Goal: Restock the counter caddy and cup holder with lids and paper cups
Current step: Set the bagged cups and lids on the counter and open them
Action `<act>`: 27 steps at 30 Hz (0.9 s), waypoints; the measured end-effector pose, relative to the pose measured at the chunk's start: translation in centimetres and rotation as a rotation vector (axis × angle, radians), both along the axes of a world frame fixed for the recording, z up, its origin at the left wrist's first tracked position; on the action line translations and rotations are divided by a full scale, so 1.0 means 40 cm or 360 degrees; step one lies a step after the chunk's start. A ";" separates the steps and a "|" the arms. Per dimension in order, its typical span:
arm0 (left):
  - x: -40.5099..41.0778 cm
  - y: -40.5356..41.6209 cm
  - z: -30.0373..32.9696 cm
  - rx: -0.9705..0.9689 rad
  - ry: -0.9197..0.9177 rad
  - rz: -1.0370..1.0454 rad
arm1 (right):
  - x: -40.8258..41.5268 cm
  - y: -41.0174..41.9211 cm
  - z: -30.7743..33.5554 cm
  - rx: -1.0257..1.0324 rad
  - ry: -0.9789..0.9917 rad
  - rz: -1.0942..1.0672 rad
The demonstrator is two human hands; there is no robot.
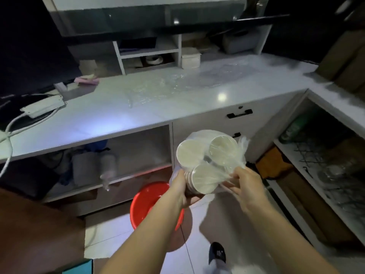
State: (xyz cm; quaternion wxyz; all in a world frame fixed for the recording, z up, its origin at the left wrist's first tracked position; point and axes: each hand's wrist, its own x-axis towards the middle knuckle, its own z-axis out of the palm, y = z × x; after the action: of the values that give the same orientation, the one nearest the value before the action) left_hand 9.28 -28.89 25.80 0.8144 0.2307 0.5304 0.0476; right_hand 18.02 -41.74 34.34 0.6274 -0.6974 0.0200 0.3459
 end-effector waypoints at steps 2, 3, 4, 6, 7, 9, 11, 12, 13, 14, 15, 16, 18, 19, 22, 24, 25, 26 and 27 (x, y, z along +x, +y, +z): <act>0.043 -0.032 0.043 0.0033 -0.0019 -0.0114 | 0.024 -0.046 0.030 0.0016 -0.0016 -0.0093; 0.066 -0.047 0.057 0.0039 -0.0028 -0.0159 | 0.040 -0.068 0.047 0.0007 -0.0039 -0.0132; 0.095 -0.065 0.073 0.0045 -0.0067 -0.0184 | 0.063 -0.090 0.064 0.0007 -0.0063 -0.0173; 0.148 -0.098 0.111 0.0081 -0.0155 -0.0222 | 0.113 -0.126 0.092 0.0032 -0.0092 -0.0267; 0.179 -0.112 0.128 0.0122 -0.0186 -0.0255 | 0.140 -0.142 0.110 0.0059 -0.0098 -0.0315; 0.237 -0.137 0.162 0.0191 -0.0233 -0.0321 | 0.185 -0.168 0.140 0.0128 -0.0095 -0.0398; 0.290 -0.159 0.198 0.0263 -0.0251 -0.0361 | 0.222 -0.189 0.167 0.0176 -0.0099 -0.0457; 0.314 -0.169 0.218 0.0272 -0.0302 -0.0391 | 0.240 -0.201 0.183 0.0200 -0.0108 -0.0476; 0.341 -0.181 0.247 0.0303 -0.0339 -0.0412 | 0.263 -0.214 0.205 0.0230 -0.0143 -0.0483; 0.360 -0.187 0.267 0.0319 -0.0359 -0.0416 | 0.280 -0.221 0.221 0.0257 -0.0193 -0.0480; 0.378 -0.191 0.287 0.0342 -0.0390 -0.0413 | 0.300 -0.228 0.240 0.0279 -0.0258 -0.0464; 0.394 -0.194 0.307 0.0360 -0.0431 -0.0423 | 0.321 -0.231 0.255 0.0298 -0.0312 -0.0447; 0.432 -0.194 0.339 0.0405 -0.0485 -0.0483 | 0.361 -0.238 0.287 0.0351 -0.0355 -0.0447; 0.454 -0.191 0.348 0.0445 -0.0498 -0.0505 | 0.384 -0.239 0.298 0.0364 -0.0395 -0.0444; 0.527 -0.189 0.388 0.0436 -0.0575 -0.0472 | 0.461 -0.240 0.333 0.0394 -0.0515 -0.0420; 0.570 -0.179 0.400 0.0369 -0.0615 -0.0399 | 0.502 -0.237 0.343 0.0462 -0.0482 -0.0445; 0.590 -0.175 0.406 0.0349 -0.0641 -0.0361 | 0.521 -0.236 0.348 0.0511 -0.0443 -0.0463; 0.606 -0.168 0.409 0.0335 -0.0675 -0.0326 | 0.533 -0.232 0.351 0.0566 -0.0424 -0.0474; 0.622 -0.158 0.411 0.0335 -0.0703 -0.0310 | 0.542 -0.226 0.357 0.0616 -0.0432 -0.0470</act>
State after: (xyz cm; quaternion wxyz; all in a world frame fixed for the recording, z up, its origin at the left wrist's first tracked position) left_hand 34.14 -35.23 42.23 0.8828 0.3480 0.3071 0.0730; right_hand 39.71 -50.79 48.61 0.7894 -0.5941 -0.0291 0.1515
